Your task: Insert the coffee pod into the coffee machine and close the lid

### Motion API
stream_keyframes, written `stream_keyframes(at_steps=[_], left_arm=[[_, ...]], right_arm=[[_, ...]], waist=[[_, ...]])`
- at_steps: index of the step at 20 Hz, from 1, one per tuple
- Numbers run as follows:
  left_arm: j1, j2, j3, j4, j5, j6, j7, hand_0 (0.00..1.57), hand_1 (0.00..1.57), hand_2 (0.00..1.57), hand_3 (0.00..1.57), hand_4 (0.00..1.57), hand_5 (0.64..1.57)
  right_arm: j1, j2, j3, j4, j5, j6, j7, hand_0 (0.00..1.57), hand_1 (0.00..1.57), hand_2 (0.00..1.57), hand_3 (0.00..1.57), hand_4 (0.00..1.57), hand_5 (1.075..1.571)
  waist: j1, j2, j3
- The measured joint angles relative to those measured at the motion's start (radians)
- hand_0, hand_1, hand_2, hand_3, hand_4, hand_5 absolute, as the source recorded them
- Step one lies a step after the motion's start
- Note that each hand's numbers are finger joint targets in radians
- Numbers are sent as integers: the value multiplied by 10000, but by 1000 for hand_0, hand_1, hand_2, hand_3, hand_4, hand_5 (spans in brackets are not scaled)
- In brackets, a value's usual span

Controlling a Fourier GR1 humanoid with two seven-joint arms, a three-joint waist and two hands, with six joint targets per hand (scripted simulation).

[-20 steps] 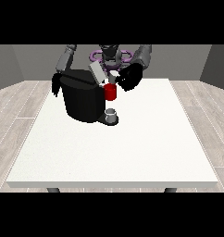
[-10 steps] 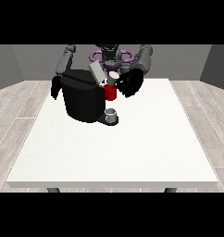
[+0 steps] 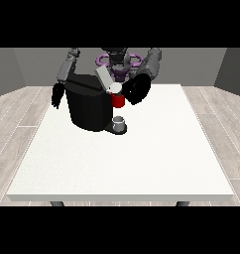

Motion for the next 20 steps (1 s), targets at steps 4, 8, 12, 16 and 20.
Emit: stream_keyframes(at_steps=[4, 8, 12, 16, 20], left_arm=[[561, -586, 144, -159, 476, 6, -613, 0, 0, 0, 0, 0, 1571], [1641, -1315, 177, -342, 981, -148, -1468, 0, 0, 0, 0, 0, 1571], [3069, -2045, 295, -384, 1532, -352, -2107, 0, 0, 0, 0, 0, 1571], [4640, -2652, 524, -406, 2181, -696, -2918, 0, 0, 0, 0, 210, 1571], [6379, -2968, 685, -240, 2619, -1123, -3775, 0, 0, 0, 0, 366, 1571]], right_arm=[[307, -184, -268, 330, -171, 162, -233, 0, 0, 0, 0, 245, 1571], [1018, -155, -401, 556, -269, 232, -463, 0, 0, 0, 0, 278, 1571], [2057, 21, -323, 618, -225, 314, -773, 0, 0, 0, 0, 205, 1571], [2985, 212, -140, 494, -102, 289, -876, 0, 0, 0, 0, 0, 1571], [3776, 628, 505, -155, 329, 75, -686, 0, 0, 0, 0, 0, 1571]], waist=[[392, -341, -2], [916, -1145, 7], [1380, -2327, -1], [1917, -3581, -7], [2095, -4799, -15]])
